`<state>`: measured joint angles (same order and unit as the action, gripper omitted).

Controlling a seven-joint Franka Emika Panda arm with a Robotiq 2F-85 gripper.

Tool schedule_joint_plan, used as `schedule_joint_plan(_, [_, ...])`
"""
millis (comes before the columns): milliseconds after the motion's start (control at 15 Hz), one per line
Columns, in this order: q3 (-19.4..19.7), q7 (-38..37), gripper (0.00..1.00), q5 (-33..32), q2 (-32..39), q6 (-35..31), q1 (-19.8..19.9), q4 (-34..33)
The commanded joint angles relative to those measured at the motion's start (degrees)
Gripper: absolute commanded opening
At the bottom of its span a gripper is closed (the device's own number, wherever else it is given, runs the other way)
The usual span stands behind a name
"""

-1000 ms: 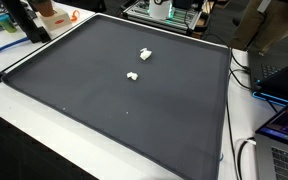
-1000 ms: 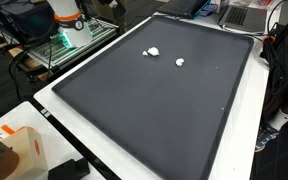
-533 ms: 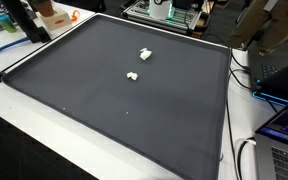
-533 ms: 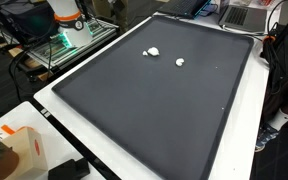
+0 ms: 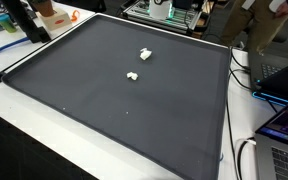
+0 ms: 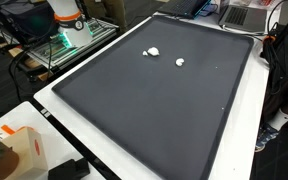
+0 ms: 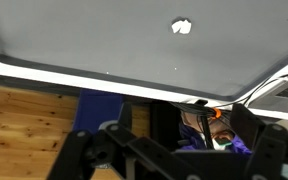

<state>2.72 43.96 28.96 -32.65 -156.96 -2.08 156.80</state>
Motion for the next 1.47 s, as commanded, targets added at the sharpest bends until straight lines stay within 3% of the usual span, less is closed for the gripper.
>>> schedule_joint_plan(0, [4.1,-3.2,1.00,-4.6,-0.2,-0.8,-3.5,0.3])
schedule_joint_plan(267, [4.2,-3.2,1.00,-4.6,-0.2,-0.8,-3.6,0.3])
schedule_joint_plan(467, [-2.0,-15.2,1.00,-12.8,-0.8,1.3,-0.6,2.7])
schedule_joint_plan(533, [-7.3,-16.3,1.00,-11.7,1.0,3.6,3.3,0.6])
schedule_joint_plan(800, [-16.3,-28.2,1.00,-14.5,0.2,13.1,4.3,0.8])
schedule_joint_plan(933, [-18.4,-31.9,1.00,-13.7,0.4,17.8,4.1,0.8])
schedule_joint_plan(1267, [-18.8,-35.0,1.00,-12.2,1.9,25.6,3.3,0.8])
schedule_joint_plan(1333, [-14.0,-36.2,1.00,-15.7,1.7,23.3,-1.1,0.8])
schedule_joint_plan(1400, [-14.0,-36.2,1.00,-15.6,2.0,23.9,-1.1,0.8])
